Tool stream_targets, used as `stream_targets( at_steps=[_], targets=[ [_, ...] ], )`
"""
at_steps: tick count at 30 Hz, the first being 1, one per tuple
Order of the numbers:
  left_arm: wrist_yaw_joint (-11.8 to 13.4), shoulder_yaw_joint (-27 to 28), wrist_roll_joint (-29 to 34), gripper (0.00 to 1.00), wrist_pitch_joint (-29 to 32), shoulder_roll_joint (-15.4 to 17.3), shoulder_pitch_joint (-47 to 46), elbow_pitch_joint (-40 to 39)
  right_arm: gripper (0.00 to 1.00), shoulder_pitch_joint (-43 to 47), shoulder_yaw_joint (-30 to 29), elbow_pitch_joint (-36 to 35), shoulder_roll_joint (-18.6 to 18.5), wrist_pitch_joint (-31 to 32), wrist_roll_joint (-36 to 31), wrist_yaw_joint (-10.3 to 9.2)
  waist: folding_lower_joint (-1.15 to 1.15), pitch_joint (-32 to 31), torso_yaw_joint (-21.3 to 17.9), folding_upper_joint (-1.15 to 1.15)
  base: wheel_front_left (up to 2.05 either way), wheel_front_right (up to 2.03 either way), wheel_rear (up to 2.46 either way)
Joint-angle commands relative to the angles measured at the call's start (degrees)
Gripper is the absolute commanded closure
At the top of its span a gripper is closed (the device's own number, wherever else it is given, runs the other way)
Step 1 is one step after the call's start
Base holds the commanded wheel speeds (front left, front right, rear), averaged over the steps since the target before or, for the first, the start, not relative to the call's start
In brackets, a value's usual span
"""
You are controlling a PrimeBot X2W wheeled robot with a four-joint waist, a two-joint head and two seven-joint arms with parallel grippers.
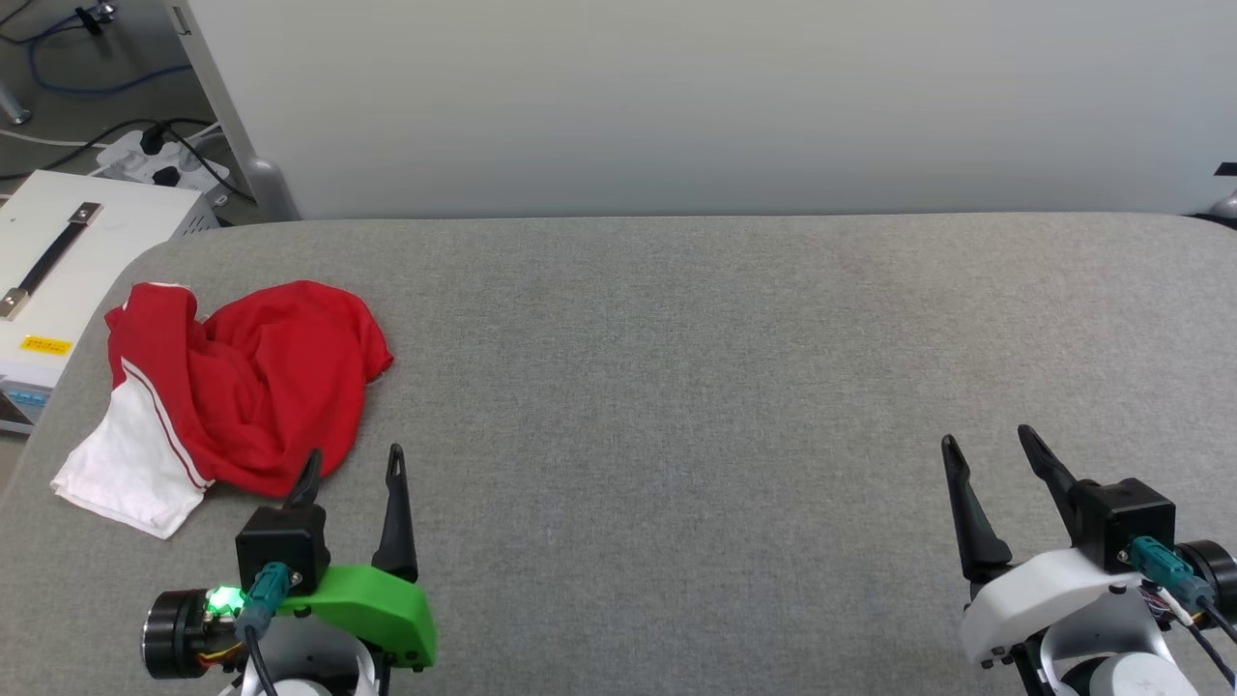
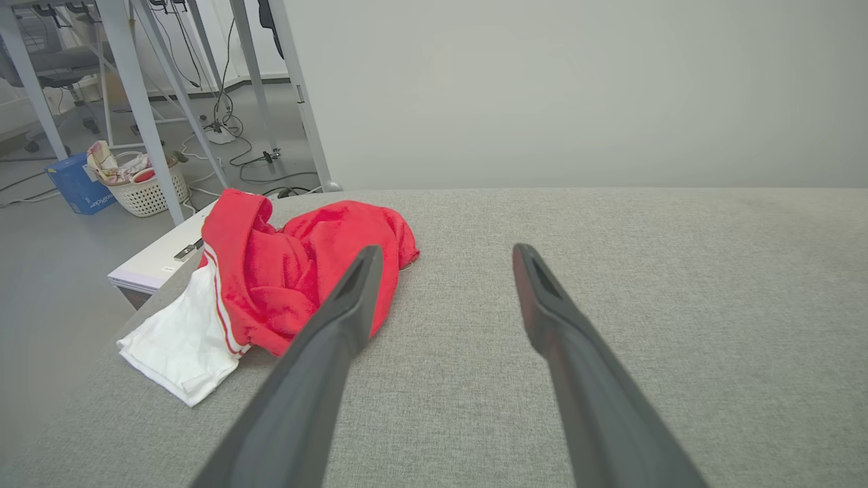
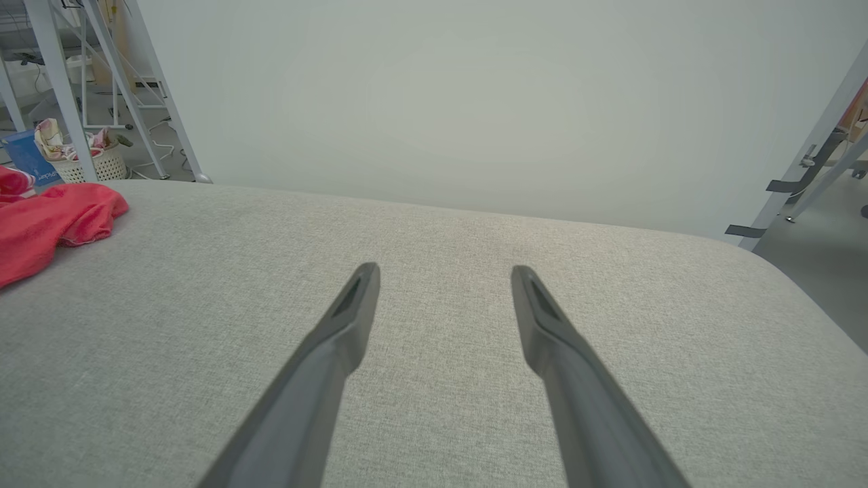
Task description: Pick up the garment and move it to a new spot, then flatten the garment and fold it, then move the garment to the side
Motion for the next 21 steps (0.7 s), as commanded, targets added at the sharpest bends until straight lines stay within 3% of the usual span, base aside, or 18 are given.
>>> stream_targets(
  at_steps=[1, 21],
  targets=[
    [0.3, 0.1, -0.4, 0.0, -0.6, 0.0, -0.2, -0.2, 0.0, -0.1, -0.2, -0.6, 0.0, -0.7, 0.9, -0.01, 0.0, 0.0, 0.0, 0.0, 0.0, 0.0, 0.0],
    [0.6, 0.5, -1.4, 0.0, -3.0, -0.1, -0.2, -0.5, 0.0, 0.6, -0.6, -1.6, 0.0, -3.0, 4.0, -0.02, 0.0, 0.2, 0.1, 0.0, 0.0, 0.0, 0.0]
  ],
)
